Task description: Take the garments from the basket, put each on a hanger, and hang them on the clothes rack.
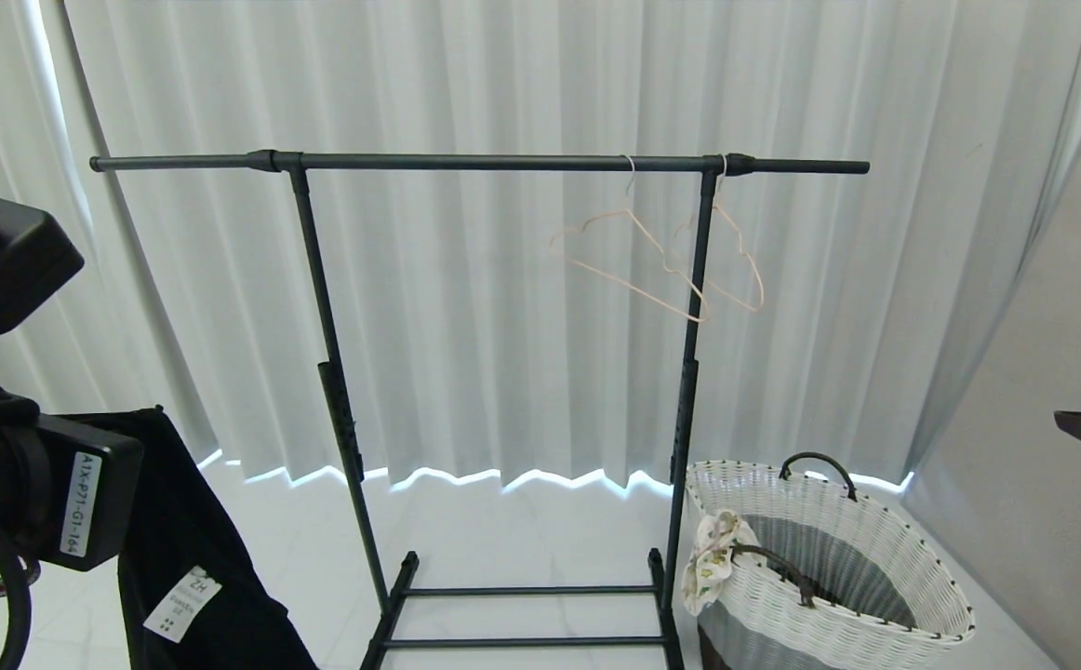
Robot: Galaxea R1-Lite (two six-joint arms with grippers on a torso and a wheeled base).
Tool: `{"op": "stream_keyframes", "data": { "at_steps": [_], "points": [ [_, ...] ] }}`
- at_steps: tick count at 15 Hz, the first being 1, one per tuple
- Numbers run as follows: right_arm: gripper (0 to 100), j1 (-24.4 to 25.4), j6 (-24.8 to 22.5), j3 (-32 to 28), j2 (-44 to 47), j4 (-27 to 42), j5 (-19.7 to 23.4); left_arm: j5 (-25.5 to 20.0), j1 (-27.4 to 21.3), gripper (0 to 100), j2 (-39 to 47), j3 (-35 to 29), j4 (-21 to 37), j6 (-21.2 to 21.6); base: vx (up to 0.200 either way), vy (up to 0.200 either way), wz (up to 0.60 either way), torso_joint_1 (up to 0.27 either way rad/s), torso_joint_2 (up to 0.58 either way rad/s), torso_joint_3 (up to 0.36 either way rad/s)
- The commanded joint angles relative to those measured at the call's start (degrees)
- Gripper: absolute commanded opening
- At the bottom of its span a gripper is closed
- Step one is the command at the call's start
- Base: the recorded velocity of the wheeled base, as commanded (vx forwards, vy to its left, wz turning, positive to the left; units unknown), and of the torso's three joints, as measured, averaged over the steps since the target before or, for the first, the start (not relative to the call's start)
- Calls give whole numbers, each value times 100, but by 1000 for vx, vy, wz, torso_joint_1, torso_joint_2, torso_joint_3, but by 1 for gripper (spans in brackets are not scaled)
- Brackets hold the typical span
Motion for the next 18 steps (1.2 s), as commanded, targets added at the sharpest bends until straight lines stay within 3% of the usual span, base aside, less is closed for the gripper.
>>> {"op": "stream_keyframes", "data": {
  "at_steps": [1, 15, 18],
  "points": [
    [100, 8, -4, 0, -3, 1, 1, 61, 1, 0, 71, 1, 1, -2, 0, 0, 0, 198, -476, -276],
    [100, -27, 14, -97, -29, 1, -16, 70, 159, 0, 63, 9, 1, 227, 0, 0, 0, 230, -515, -283],
    [100, -27, 14, -53, -21, 1, 10, 88, 159, 0, 45, 9, 1, 227, 0, 0, 0, 90, -178, -98]
  ]
}}
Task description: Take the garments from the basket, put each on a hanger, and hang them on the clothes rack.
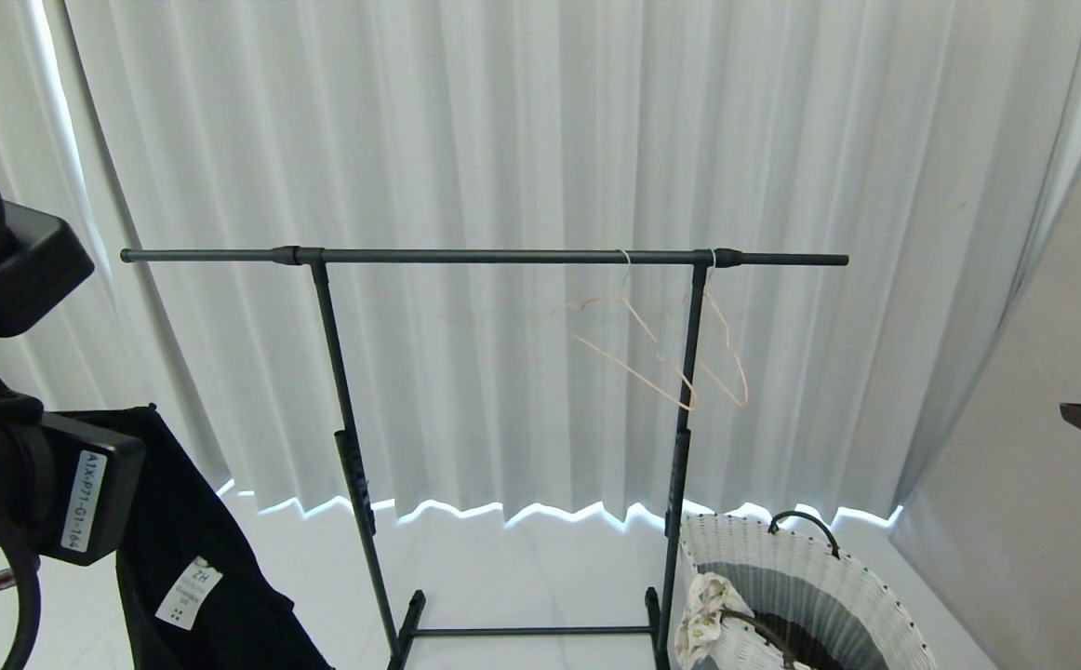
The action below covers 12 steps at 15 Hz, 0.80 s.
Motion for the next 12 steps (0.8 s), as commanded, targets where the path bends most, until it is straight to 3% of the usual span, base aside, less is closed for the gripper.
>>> {"op": "stream_keyframes", "data": {
  "at_steps": [1, 5, 12],
  "points": [
    [100, 4, -2, 44, -1, -7, 10, 5, -1, 0, 2, -2, 1, -3, 0, 0, 0, 22, -61, -32],
    [100, 4, -11, 413, -1, -807, 291, 5, -1, 0, -6, 7, 1, -12, 200, 0, 0, 5, -16, -3],
    [100, 4, -2, 422, 8, -825, 608, 5, -1, 0, -6, -2, 1, -12, 200, 0, 0, 5, 0, 0]
  ]
}}
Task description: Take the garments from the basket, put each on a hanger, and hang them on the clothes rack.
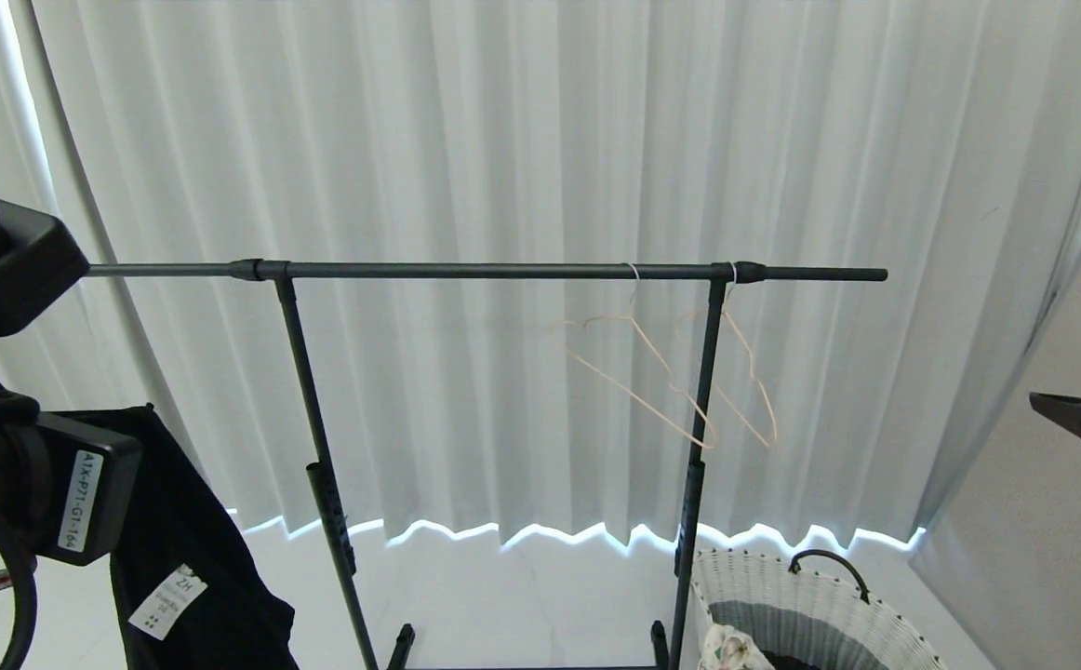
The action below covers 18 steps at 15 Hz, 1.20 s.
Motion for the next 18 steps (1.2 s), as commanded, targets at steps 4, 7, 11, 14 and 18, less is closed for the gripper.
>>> {"op": "stream_keyframes", "data": {
  "at_steps": [4, 7, 11, 14, 18],
  "points": [
    [100, 0, 1, 18, 17, 13, 47, 9, -1, 0, -9, 7, -4, -8, 50, 0, 0, 1, 2, -1],
    [100, 0, -8, 53, 8, 22, 416, 106, -1, 0, -18, -2, -4, -8, 0, 0, 0, 0, 0, 0],
    [100, 35, -8, 132, 17, 22, 442, 360, -1, 0, -9, -2, -4, 1, 0, 200, 0, -2, 1, 4],
    [100, 53, -8, 132, 34, 22, 442, 352, -36, 0, -9, 7, -4, -8, 0, 133, 0, 2, 2, 0],
    [100, 53, -8, 132, 52, 22, 565, 352, -36, 0, -1, 7, -4, -8, 0, 0, 0, 0, 0, 0]
  ]
}}
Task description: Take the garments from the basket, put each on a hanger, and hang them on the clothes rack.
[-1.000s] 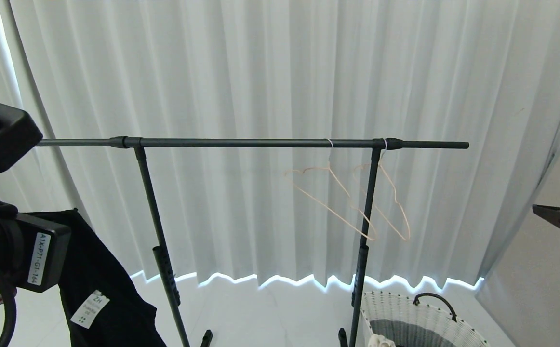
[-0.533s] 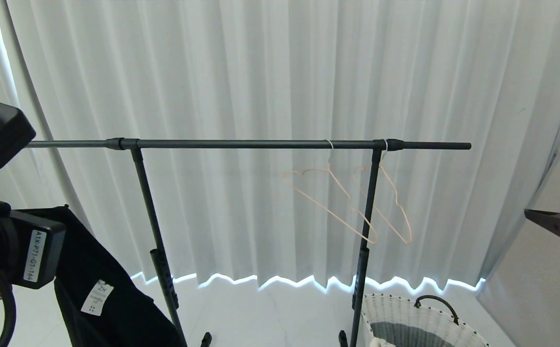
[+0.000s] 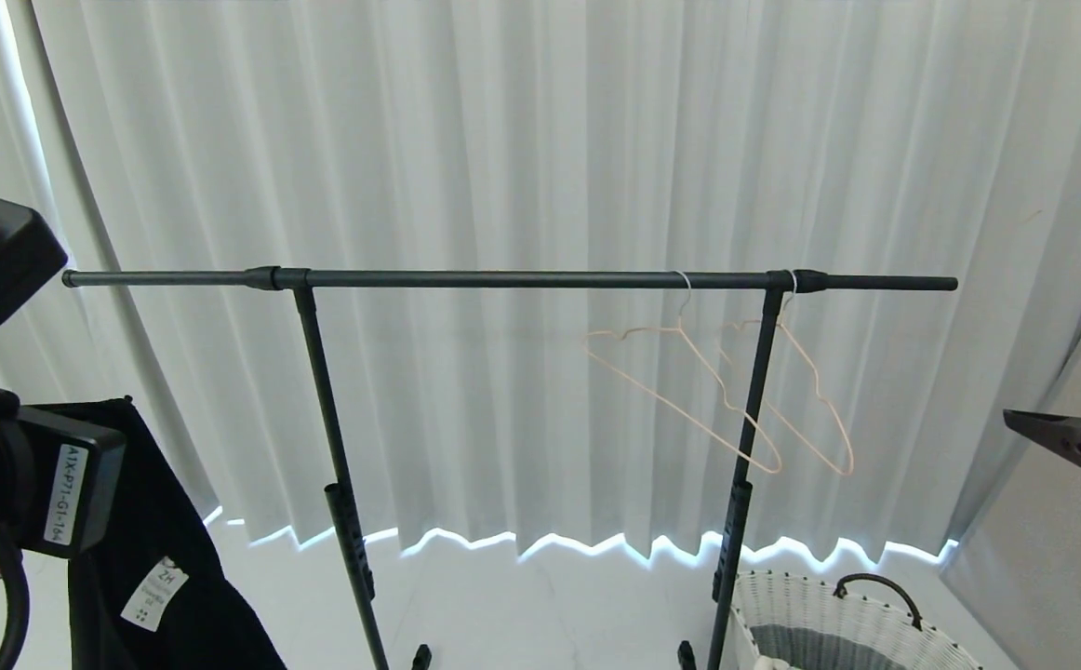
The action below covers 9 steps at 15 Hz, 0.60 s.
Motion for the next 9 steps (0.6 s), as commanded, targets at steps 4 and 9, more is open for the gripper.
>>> {"op": "stream_keyframes", "data": {
  "at_steps": [4, 9],
  "points": [
    [100, 0, 6, -9, 57, -11, 264, -15, -7, 0, 10, -1, 1, -2, 50, 0, 0, -1, 1, 2],
    [100, 0, 102, -26, 162, -91, 273, -15, -25, 0, 19, -1, 1, -2, 200, 0, 0, 0, 3, 5]
  ]
}}
